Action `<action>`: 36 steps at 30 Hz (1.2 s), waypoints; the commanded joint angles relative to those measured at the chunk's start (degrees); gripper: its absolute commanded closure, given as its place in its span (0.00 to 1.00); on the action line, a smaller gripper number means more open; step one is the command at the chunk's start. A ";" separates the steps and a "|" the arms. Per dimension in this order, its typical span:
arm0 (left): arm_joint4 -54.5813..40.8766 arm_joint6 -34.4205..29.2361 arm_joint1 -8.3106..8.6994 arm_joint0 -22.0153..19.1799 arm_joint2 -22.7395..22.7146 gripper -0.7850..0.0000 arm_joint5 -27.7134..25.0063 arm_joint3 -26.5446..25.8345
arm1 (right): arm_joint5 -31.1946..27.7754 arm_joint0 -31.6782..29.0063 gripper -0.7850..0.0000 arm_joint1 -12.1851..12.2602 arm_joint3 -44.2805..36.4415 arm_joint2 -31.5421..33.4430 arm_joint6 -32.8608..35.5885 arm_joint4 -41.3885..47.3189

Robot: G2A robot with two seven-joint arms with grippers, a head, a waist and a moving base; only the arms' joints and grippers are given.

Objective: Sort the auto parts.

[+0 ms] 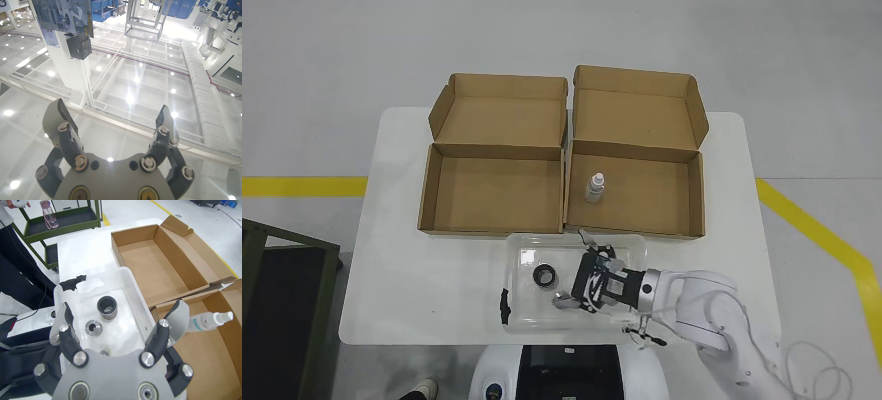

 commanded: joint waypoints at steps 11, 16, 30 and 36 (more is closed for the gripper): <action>0.00 0.00 0.00 0.00 0.00 0.00 0.00 0.00 | -2.24 -1.06 0.00 0.47 -0.27 1.04 -1.26 -0.17; 0.00 0.00 0.00 0.00 0.00 0.00 0.00 0.00 | -2.24 -1.06 0.00 0.47 -0.27 1.04 -1.26 -0.17; 0.00 0.00 0.00 0.00 0.00 0.00 0.00 0.00 | -10.16 -2.45 0.00 1.81 -1.62 3.93 0.38 -1.22; 0.00 0.00 0.00 0.00 0.00 0.00 0.00 0.00 | -10.79 -3.38 0.00 2.37 -0.47 4.99 1.14 -2.34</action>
